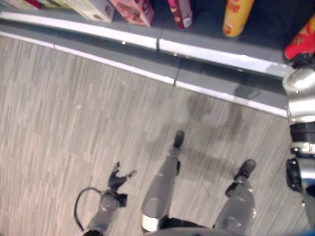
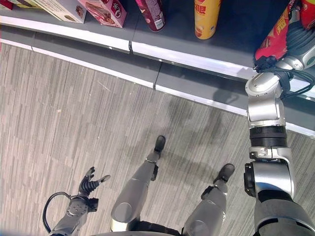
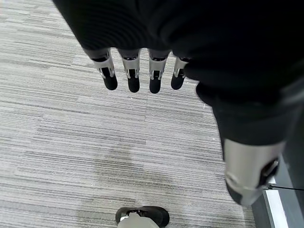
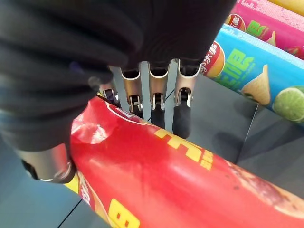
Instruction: Put the goods on the table back onto the shelves and tidy them up.
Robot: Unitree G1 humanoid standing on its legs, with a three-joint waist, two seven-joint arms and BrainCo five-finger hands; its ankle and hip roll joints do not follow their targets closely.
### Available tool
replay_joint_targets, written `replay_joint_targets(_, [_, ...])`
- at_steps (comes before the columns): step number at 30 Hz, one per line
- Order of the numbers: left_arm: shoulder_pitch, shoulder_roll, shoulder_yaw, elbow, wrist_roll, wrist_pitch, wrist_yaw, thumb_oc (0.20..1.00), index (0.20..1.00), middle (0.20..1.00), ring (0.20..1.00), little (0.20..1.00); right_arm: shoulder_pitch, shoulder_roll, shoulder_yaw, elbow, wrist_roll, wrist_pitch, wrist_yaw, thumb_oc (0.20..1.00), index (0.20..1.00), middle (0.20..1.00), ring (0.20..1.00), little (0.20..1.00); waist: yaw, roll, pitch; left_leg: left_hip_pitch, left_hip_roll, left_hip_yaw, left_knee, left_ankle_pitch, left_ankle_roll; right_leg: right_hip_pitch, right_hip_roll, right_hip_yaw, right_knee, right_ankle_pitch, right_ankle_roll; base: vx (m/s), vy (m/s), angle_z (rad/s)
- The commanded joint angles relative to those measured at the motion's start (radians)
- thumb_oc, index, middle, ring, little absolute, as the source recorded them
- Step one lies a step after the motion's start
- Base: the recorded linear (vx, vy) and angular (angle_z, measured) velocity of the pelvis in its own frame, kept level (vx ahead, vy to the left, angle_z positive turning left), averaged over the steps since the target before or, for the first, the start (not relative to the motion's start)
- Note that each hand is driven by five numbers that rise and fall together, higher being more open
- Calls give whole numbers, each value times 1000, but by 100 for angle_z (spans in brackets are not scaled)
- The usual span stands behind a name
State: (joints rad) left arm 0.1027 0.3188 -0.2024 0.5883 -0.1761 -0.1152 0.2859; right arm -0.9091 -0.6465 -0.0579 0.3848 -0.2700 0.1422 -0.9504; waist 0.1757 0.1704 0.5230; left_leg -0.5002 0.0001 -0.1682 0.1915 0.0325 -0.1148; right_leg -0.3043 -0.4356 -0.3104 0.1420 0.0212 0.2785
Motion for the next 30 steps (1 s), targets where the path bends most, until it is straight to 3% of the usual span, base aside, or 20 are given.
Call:
replay_joint_targets(1, [-21,53,-69,-16,2,-19,38,1000,1000,1000,1000,1000,-83,-117,24,23,21,-33,-24,200,200,200,200,200,17,73,-3,-23,108,-12,-86,-5,-68,-89,-16,91,14,11,-25,0,0,0])
replay_joint_targets(13, [-30,51,-74,-7,5,-21,41,1000,1000,1000,1000,1000,-135,-164,56,21,1,-30,-26,200,200,200,200,200,21,82,-3,-29,108,-11,-93,0,-69,-114,-19,101,28,4,-23,0,0,0])
replay_joint_targets(23, [-31,50,-66,-4,3,-22,49,1000,1000,1000,1000,1000,-120,-151,57,11,-28,-17,-35,200,200,200,200,200,14,76,-3,-47,106,-7,-69,-11,-69,-135,-20,114,50,-6,-26,-10,-2,-2])
replay_joint_targets(24, [-29,52,-65,-10,5,-22,51,1000,1000,1000,1000,1000,-117,-150,57,10,-39,-10,-47,1000,1000,1000,1000,1000,14,77,-3,-50,105,-7,-61,-14,-69,-140,-21,118,56,-7,-26,-47,0,-2])
replay_joint_targets(30, [-27,55,-62,-5,12,-17,59,1000,1000,1000,1000,1000,-117,-134,58,-5,-61,2,-53,1000,1000,1000,1000,1000,9,78,-3,-66,101,0,-26,-30,-71,-158,-22,129,67,-6,-27,-31,1,0])
